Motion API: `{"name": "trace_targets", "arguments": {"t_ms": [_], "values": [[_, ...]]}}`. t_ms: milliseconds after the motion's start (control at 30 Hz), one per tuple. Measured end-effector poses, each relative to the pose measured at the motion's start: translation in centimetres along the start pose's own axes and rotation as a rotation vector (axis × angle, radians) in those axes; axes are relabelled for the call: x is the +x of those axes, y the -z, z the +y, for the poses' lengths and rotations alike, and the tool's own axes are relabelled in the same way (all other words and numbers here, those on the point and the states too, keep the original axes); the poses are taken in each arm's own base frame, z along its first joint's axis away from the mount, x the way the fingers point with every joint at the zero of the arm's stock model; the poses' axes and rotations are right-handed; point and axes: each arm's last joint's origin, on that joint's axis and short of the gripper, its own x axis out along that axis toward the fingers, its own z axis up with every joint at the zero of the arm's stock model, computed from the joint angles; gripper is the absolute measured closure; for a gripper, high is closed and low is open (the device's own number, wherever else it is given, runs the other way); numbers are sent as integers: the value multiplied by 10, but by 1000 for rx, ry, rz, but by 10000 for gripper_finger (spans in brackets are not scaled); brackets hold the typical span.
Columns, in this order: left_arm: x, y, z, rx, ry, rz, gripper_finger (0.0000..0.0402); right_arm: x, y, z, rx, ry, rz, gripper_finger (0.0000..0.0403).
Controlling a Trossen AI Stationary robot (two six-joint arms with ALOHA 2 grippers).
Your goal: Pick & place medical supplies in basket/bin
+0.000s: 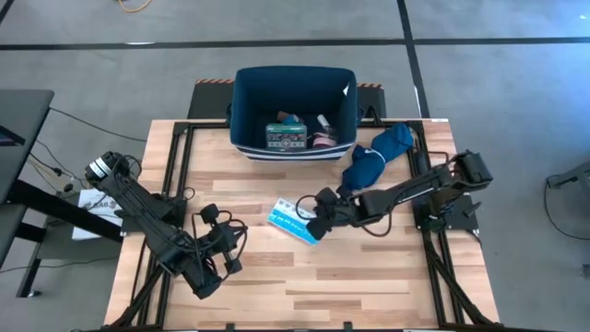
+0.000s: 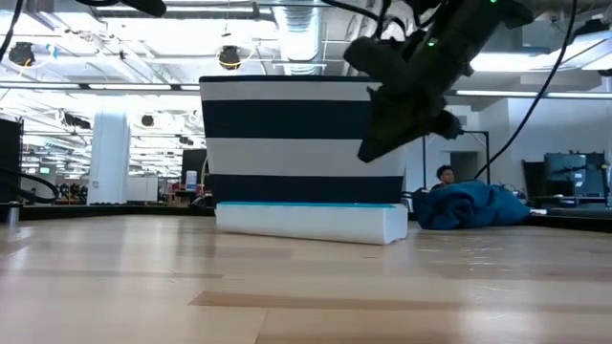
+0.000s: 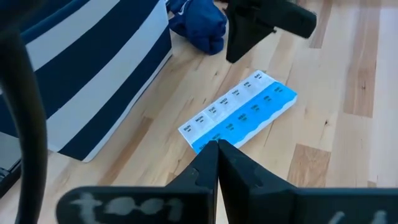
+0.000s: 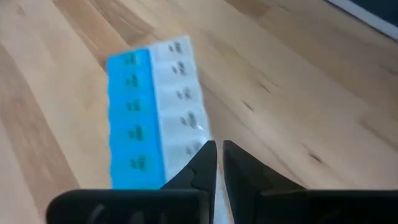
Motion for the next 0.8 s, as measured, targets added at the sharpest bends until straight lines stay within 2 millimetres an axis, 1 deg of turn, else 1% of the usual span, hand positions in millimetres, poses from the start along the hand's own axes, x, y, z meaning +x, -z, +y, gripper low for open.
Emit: {"name": "trace_targets", "arguments": {"t_ms": [67, 133, 267, 367, 467, 567, 700, 800], "values": [[1, 2, 0, -8, 0, 1, 401, -1, 3, -5, 5, 45, 34, 384], [5, 7, -2, -24, 2, -6, 401, 0, 11, -11, 19, 106, 104, 387], [19, 21, -6, -71, 12, -23, 401, 9, 24, -10, 36, 133, 180, 394], [36, 33, -6, -102, 10, -26, 401, 19, 31, -3, 32, 118, 181, 399], [51, 43, -3, -136, 25, 12, 401, 30, 41, -1, 32, 116, 229, 402], [60, 51, 1, -141, 21, 43, 401, 42, 48, 2, 48, 107, 262, 401], [68, 54, 5, -151, 8, 63, 401, 45, 50, 10, 61, 49, 234, 402], [71, 53, 5, -152, 32, 94, 401, 43, 48, 22, 83, -58, 191, 402]]}}
